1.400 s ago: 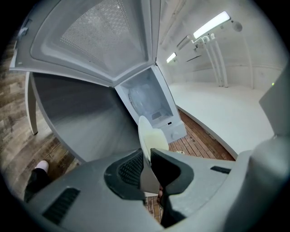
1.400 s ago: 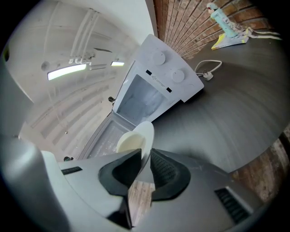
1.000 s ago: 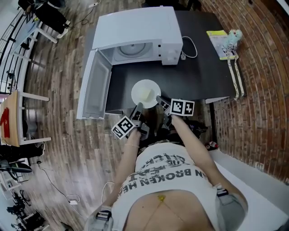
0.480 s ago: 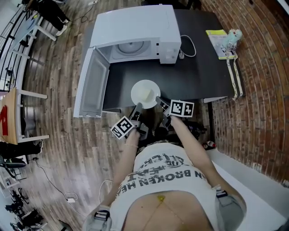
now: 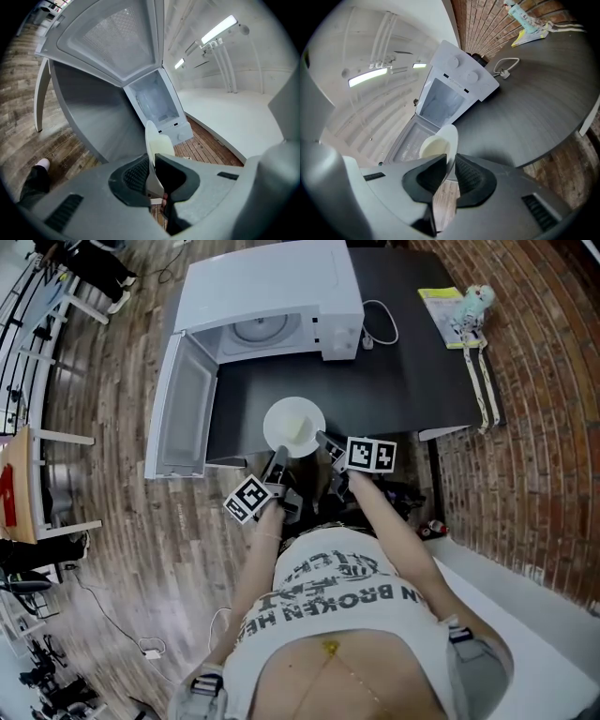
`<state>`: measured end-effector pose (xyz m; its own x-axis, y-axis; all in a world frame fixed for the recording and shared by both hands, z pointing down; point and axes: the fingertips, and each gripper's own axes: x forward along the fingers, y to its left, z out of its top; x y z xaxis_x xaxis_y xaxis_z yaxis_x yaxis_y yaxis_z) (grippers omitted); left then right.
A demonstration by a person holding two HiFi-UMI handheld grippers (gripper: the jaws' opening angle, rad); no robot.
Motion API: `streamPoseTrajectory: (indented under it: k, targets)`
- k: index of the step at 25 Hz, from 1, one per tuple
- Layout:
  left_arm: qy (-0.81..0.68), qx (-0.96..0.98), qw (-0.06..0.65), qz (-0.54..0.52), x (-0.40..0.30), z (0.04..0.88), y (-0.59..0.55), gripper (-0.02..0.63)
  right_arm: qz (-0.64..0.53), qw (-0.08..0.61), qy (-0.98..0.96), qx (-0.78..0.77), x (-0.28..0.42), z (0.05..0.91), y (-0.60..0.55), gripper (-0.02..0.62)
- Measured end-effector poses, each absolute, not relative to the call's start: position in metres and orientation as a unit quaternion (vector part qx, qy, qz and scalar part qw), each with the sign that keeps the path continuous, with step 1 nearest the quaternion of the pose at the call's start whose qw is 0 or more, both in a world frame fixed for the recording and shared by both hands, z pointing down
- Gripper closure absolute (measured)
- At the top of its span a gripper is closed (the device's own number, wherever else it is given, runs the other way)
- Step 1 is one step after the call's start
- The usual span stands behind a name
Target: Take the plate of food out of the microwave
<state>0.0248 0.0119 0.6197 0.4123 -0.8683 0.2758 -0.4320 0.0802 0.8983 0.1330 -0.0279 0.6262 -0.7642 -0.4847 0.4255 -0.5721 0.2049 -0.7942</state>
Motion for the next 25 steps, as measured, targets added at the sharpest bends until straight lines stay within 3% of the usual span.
streamPoseTrajectory:
  k: [25]
  targets:
    - [-0.503,0.645,0.539,-0.202,0.0302,0.6209,0.0178,0.561,0.532,0.044,-0.777,0.334,0.1366,0.6294,-0.0243,0.538]
